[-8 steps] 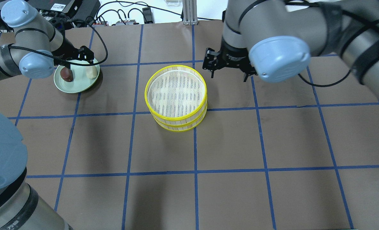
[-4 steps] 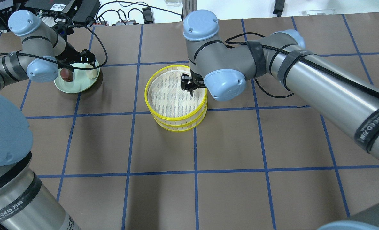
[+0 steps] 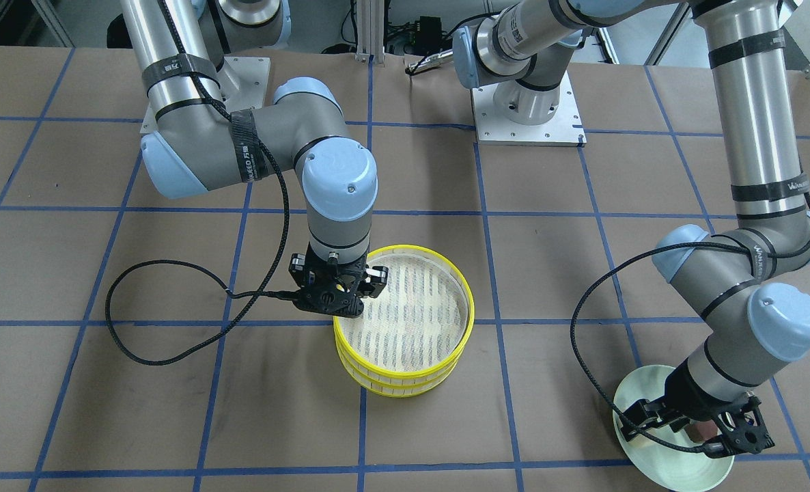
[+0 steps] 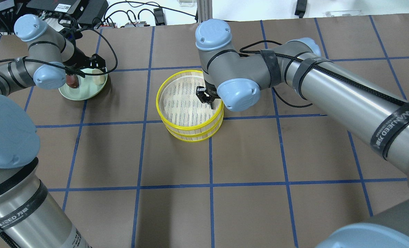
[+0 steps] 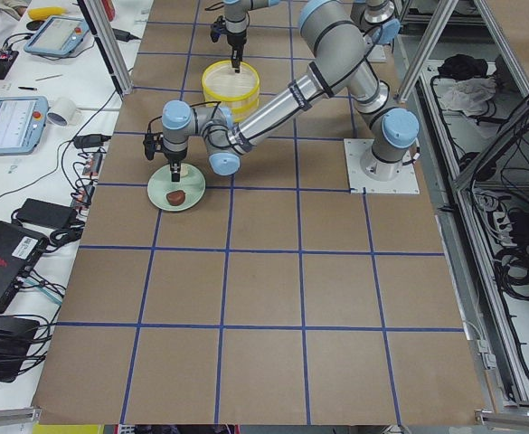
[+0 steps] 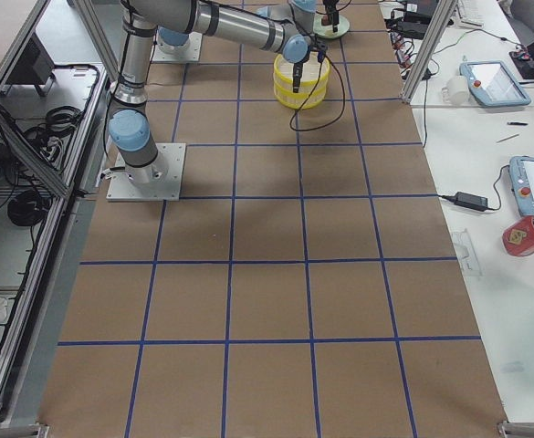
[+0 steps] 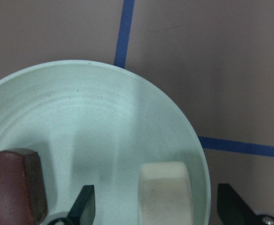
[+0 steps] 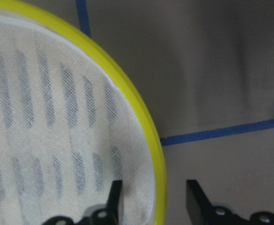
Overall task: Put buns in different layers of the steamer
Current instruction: 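Grasp the top tier rim with the right gripper while the left grasps the white bun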
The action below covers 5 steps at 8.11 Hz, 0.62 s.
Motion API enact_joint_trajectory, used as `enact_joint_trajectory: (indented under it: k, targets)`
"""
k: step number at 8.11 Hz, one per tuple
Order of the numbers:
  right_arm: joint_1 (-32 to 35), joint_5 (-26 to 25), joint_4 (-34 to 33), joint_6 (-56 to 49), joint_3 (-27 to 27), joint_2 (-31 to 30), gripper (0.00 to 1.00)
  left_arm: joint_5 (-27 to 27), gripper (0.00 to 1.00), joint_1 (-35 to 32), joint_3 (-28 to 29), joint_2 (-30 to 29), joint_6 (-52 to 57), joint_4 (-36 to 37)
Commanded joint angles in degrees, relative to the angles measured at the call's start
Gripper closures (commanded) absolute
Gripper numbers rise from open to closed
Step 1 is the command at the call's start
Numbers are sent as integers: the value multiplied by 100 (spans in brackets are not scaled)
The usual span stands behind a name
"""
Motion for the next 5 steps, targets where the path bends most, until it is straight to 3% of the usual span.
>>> enact_joint_trajectory:
  k: [1, 3, 4, 5]
  targets:
    - [1, 43, 8, 15, 1, -22, 87, -20, 18, 1, 20, -58, -15, 1]
    - [1, 43, 25, 7, -17, -39, 99, -29, 19, 1, 20, -111, -15, 9]
    - [-7, 8, 43, 7, -17, -144, 100, -46, 19, 1, 20, -120, -15, 1]
    - [-68, -1, 156, -11, -26, -362, 99, -116, 28, 1, 20, -120, -15, 1]
